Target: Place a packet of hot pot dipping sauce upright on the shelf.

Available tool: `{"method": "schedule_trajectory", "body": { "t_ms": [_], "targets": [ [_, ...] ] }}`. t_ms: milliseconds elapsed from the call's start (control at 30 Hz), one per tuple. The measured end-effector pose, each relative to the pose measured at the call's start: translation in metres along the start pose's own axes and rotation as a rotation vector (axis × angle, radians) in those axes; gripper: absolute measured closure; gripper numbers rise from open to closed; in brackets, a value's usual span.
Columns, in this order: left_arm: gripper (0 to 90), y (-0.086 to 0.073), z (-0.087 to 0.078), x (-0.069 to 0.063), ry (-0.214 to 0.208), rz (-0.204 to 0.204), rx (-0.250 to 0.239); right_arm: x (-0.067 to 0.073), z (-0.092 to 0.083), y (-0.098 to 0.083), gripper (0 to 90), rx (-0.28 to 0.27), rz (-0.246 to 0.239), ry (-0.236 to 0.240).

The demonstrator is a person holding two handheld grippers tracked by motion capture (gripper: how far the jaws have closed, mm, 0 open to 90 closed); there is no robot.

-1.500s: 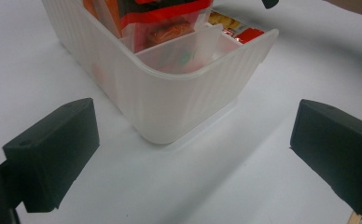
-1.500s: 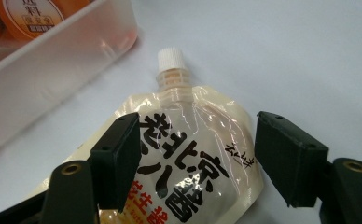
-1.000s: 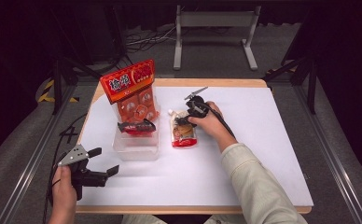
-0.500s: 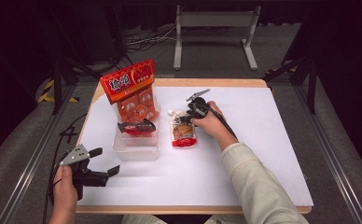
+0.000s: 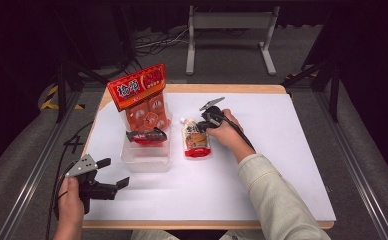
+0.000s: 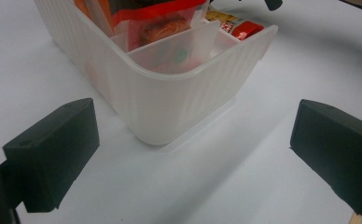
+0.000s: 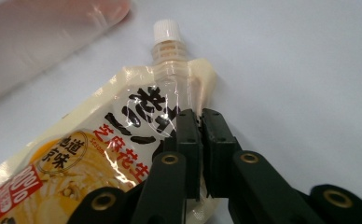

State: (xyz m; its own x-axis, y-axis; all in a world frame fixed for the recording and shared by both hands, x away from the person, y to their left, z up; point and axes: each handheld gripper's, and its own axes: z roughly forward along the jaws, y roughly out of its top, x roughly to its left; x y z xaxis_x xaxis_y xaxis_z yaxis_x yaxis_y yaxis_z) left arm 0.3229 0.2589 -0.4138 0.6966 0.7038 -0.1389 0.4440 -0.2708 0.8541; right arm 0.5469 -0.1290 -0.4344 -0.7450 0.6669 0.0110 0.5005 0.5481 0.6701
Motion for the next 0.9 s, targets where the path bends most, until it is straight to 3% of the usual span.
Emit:
{"method": "schedule_trajectory", "body": {
  "t_ms": [233, 567, 700, 767, 900],
  "targets": [
    [2.1, -0.001, 0.002, 0.002, 0.009, -0.011, -0.013, -0.006, -0.008, 0.000, 89.3, -0.006, 0.037, 0.046],
    [2.1, 0.002, -0.004, 0.000, 0.021, -0.033, -0.083, -0.011, -0.043, 0.000, 89.6, -0.123, 0.064, 0.119],
    [1.4, 0.004, -0.007, 0.000, -0.020, -0.042, -0.093, -0.008, -0.054, 0.000, 89.6, -0.156, 0.052, 0.132],
    [1.5, 0.006, -0.009, -0.001, -0.023, -0.027, -0.121, -0.005, -0.062, 0.001, 89.7, -0.176, 0.047, 0.141],
    [2.1, 0.012, -0.008, -0.005, 0.027, 0.022, -0.153, 0.002, -0.077, 0.002, 89.8, -0.220, 0.035, 0.169]
  ]
}}
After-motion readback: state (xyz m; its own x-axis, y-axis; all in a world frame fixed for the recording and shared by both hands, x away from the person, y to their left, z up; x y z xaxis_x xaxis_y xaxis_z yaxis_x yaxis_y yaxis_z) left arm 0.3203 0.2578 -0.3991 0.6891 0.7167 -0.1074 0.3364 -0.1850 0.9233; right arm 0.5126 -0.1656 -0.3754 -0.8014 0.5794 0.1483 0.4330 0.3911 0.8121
